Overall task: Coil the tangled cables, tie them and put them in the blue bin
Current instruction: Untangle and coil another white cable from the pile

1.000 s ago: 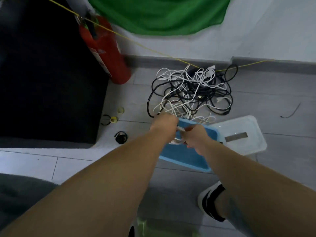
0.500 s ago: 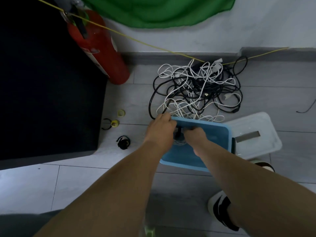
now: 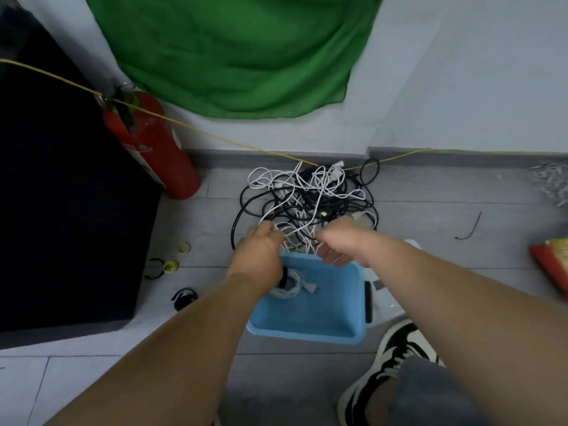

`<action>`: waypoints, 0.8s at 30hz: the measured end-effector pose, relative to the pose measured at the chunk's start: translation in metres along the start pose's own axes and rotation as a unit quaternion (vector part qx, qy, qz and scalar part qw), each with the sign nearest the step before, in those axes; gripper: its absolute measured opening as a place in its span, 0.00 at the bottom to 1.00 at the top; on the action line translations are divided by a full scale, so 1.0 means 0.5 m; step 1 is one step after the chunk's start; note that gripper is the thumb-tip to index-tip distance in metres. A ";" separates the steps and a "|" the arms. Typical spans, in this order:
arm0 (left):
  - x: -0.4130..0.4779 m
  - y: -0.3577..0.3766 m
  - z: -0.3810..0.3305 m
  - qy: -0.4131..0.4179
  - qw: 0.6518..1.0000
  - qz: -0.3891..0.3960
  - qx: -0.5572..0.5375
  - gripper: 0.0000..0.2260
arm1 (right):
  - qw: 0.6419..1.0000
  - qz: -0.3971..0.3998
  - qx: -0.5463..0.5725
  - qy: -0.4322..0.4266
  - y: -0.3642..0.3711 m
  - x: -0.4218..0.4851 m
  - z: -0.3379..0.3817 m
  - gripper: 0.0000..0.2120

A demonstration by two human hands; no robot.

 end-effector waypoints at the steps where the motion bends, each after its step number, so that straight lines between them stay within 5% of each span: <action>1: 0.011 -0.005 -0.002 0.000 1.000 0.000 -0.003 0.19 | 1.000 -0.029 0.004 -0.009 -0.029 0.010 0.005 0.13; 7: 0.109 0.005 -0.019 -0.014 0.998 0.065 0.010 0.14 | 0.990 -0.127 -0.004 -0.066 -0.113 0.088 0.035 0.13; 16: 0.194 0.081 -0.007 -0.035 0.979 0.200 0.007 0.12 | 0.992 -0.007 0.128 -0.012 -0.043 0.222 0.036 0.12; 18: 0.185 0.105 0.022 -0.058 0.969 0.238 -0.015 0.11 | 0.987 -0.032 0.158 0.001 -0.042 0.240 0.024 0.10; 24: 0.179 0.071 0.058 -0.085 0.983 0.153 -0.060 0.10 | 0.964 -0.158 0.212 -0.026 -0.094 0.207 0.036 0.09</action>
Point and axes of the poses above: each hand's wrist, its own x-axis towards the middle knuckle, its own y-axis out of the palm, z = x × y, the point moved 9 cm from there along x, towards the middle knuckle, and after that the axes turned 9 degrees about z, right-handed, at the moved point
